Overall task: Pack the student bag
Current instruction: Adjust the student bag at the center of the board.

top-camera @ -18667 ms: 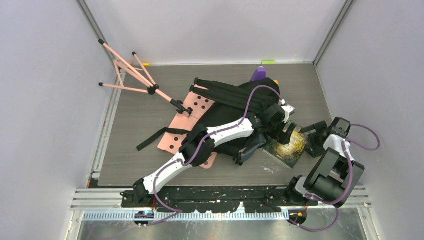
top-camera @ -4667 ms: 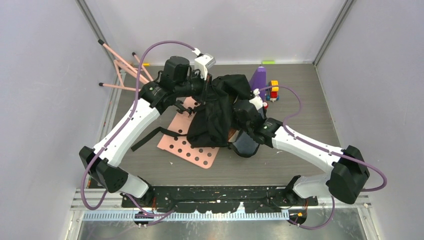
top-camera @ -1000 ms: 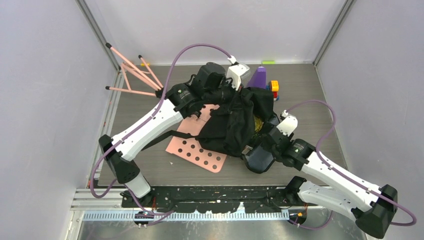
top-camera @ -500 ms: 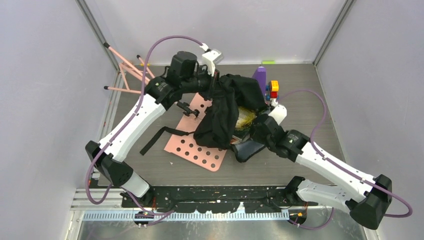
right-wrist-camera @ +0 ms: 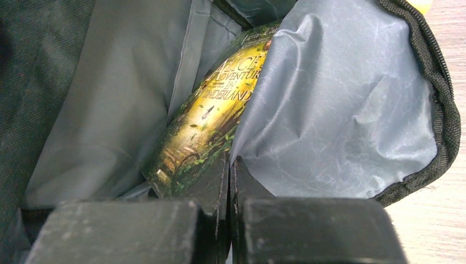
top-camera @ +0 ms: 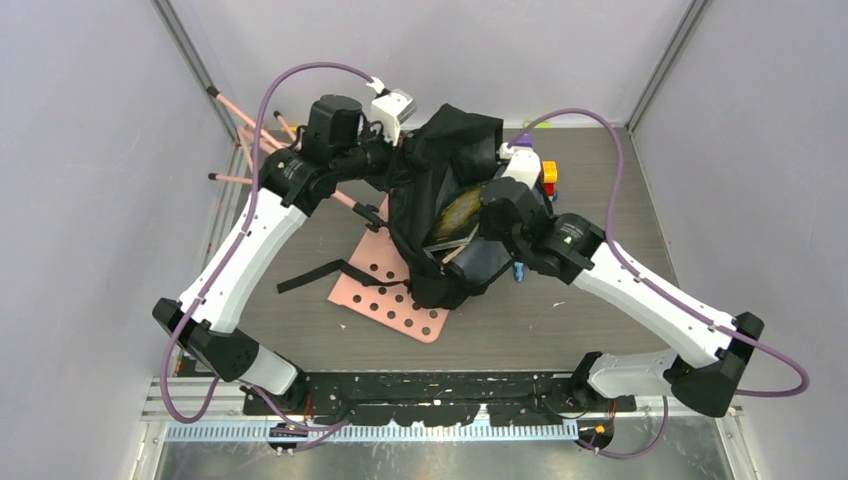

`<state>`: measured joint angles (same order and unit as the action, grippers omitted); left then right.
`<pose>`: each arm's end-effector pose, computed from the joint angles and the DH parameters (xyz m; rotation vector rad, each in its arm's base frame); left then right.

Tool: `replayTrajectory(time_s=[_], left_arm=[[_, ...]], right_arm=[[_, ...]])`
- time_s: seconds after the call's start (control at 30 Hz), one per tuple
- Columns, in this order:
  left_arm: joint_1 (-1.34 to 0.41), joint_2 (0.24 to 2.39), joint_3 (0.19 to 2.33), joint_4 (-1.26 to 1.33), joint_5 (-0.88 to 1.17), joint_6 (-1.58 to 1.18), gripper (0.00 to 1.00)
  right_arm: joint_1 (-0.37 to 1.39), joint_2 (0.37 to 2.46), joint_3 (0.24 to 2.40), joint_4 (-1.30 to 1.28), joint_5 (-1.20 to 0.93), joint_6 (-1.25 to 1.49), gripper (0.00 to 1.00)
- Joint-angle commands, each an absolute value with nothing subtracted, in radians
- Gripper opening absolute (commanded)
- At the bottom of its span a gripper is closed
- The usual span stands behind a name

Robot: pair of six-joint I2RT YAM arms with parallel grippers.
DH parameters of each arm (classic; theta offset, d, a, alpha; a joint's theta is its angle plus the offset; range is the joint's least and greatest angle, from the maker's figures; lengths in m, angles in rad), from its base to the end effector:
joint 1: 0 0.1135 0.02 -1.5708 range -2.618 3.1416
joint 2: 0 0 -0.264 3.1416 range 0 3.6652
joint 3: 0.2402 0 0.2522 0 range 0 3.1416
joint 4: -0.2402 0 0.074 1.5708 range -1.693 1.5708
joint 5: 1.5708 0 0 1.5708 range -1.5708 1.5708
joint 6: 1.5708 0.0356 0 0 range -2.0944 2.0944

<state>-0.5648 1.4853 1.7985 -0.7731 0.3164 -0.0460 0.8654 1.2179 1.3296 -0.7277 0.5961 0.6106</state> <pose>0.2548 -0.1746 0.4612 0.7286 1.9469 -0.7008 0.1773 0.1773 0.3884 0.0628 2.0777 0.2479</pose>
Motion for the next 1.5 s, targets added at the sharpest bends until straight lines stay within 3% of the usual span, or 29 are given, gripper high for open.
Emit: replayTrajectory(time_s=[0.0,0.17,0.37,0.63,0.77,0.8,0.93,1.0,1.17,1.3,1.47], left_arm=[[-0.541,1.412,1.796,-0.682,0.141,0.024,0.03],[-0.502,1.375,1.780,-0.670,0.192,0.010,0.06],[-0.482,1.415,1.771,-0.688,0.247,-0.026,0.04],[-0.463,1.375,1.622,-0.660,0.155,-0.036,0.02],[-0.463,1.299,1.529,-0.623,0.059,-0.032,0.08],[-0.463,1.276,1.506,-0.616,0.051,-0.030,0.13],[-0.463,1.183,1.456,-0.615,0.065,-0.038,0.63],[-0.463,1.148,1.446,-0.622,0.090,-0.065,0.77],[-0.463,1.070,1.404,-0.620,0.144,-0.118,0.91],[-0.463,1.070,1.360,-0.656,0.074,-0.117,0.98],[-0.463,1.099,1.337,-0.687,-0.110,-0.164,1.00]], right_arm=[[0.907,1.233,1.372,-0.389,0.623,0.549,0.01],[0.963,1.344,1.577,-0.399,0.671,0.421,0.01],[0.988,1.383,1.673,-0.371,0.709,0.324,0.01],[1.019,1.391,1.480,-0.299,0.716,0.334,0.01],[1.019,1.437,1.352,-0.244,0.623,0.450,0.01],[1.017,1.441,1.313,-0.221,0.601,0.464,0.01],[1.014,1.488,1.265,-0.142,0.518,0.519,0.01],[1.012,1.520,1.257,-0.136,0.496,0.532,0.01],[1.006,1.574,1.231,-0.129,0.468,0.572,0.01],[1.003,1.574,1.217,-0.122,0.458,0.580,0.01],[1.003,1.555,1.237,-0.142,0.456,0.572,0.01]])
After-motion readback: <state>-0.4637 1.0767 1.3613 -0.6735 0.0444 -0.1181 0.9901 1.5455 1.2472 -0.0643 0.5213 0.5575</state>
